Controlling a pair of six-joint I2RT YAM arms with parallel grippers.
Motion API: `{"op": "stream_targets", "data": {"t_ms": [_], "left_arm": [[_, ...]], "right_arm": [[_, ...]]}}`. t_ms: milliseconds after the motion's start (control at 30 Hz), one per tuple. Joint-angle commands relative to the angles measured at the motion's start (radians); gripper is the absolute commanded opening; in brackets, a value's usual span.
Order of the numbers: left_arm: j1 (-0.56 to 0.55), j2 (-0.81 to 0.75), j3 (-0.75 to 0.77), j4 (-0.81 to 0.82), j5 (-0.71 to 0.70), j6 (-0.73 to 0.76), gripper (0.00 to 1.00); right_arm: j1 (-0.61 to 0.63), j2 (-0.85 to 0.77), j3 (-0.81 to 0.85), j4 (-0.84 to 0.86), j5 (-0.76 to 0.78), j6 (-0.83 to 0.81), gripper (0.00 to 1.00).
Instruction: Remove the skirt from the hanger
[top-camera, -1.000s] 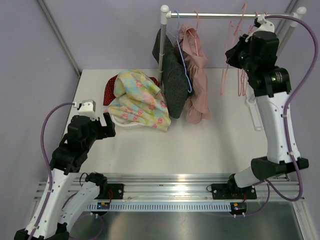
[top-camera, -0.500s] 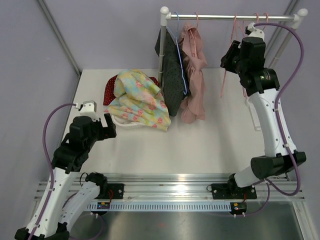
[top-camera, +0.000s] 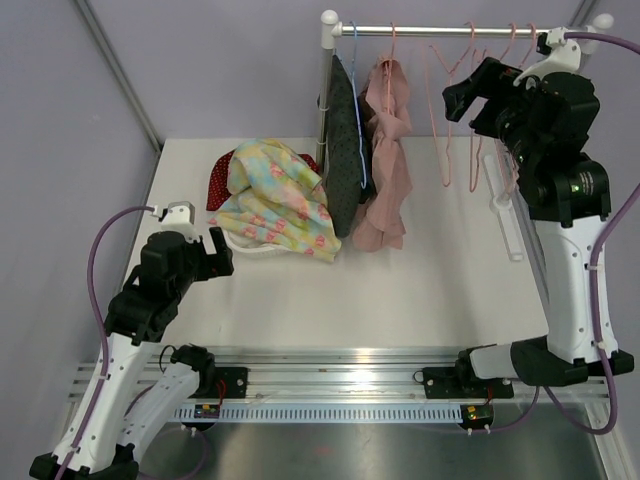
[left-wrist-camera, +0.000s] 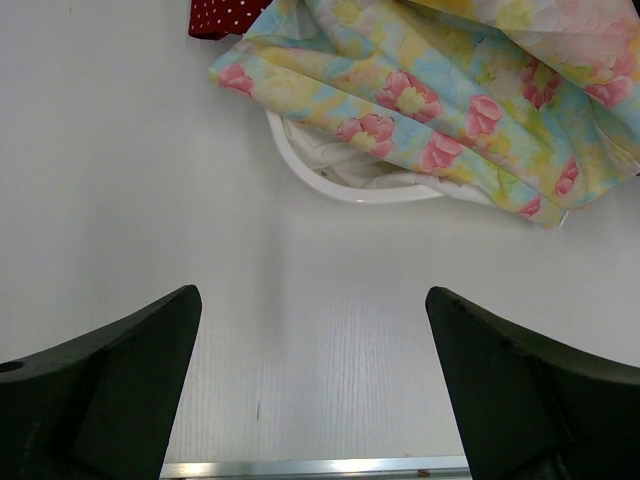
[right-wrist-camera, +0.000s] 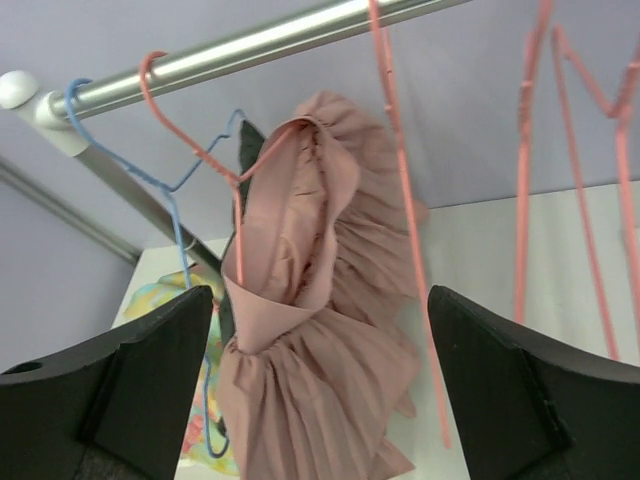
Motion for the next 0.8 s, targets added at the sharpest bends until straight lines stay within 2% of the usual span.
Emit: {"op": "stream_targets", "data": {"t_ms": [0,333,700,767], "left_arm": [[-0.004,-0.002,0.003,0.038,0.008,-0.004,0.99],[-0.004,-0.007,0.001,0.04,0.011,-0.004,0.99],[-0.004,-0.007,0.0,0.044,0.02,-0.003,0.99],[-0.004,-0.007,0.0,0.044,0.021,-0.002,0.99]], "right_arm": [[0.0,0.088,0.072,0.024,-0.157,0.044,0.96],[0.061,0.361,0.286,0.002,-0.211,0.071,0.91],[0.096,0.422,0.237,0.094,-0.207,0.103,0.91],[0.102,0.442,0.249,0.101,-0.205,0.103,0.83]]}}
